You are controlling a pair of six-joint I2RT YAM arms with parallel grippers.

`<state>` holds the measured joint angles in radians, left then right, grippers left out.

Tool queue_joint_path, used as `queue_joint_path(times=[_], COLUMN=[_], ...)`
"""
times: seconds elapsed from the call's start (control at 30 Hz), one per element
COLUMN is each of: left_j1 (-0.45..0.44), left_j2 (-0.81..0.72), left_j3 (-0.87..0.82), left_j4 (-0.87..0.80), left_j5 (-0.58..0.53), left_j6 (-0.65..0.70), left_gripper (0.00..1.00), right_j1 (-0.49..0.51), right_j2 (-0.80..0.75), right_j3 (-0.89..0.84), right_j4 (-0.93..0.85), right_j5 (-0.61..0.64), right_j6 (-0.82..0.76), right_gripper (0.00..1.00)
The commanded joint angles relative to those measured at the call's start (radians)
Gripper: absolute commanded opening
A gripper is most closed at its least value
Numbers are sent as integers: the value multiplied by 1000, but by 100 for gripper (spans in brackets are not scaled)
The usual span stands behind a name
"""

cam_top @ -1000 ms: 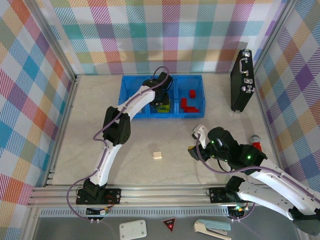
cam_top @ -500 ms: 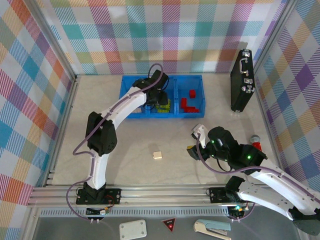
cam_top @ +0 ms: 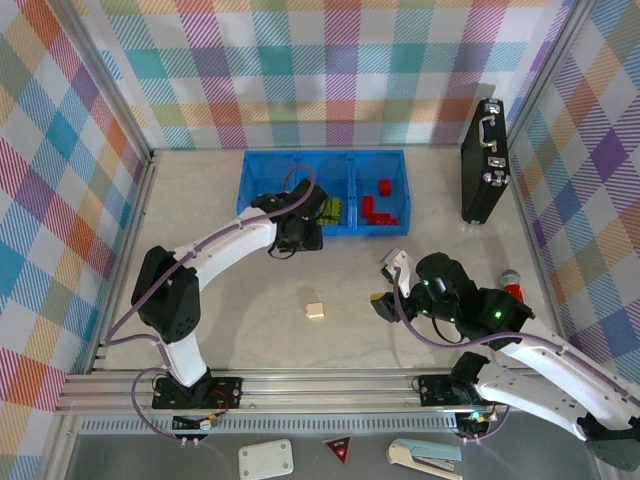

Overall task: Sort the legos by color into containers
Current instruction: Pick up the lego from the middle-left of the table.

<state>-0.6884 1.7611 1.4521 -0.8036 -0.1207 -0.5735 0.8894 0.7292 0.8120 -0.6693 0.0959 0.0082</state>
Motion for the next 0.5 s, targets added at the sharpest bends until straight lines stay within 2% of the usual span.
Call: queue_joint_path(times=[0.0,0.47], left_j1=[-34,-189], left_j2=[-35,-32], left_j3=[-73,-266], left_j4=[16,62], left_j5=[9,42], left_j6=[-57,-202], left_gripper=[54,59], right_j1=[-3,-3], right_j2=[-15,-14], right_j3=[0,-5], right_j4=[39,57], right_j5=[-34,-59], right_j6=[2,-4], right_gripper=[59,60])
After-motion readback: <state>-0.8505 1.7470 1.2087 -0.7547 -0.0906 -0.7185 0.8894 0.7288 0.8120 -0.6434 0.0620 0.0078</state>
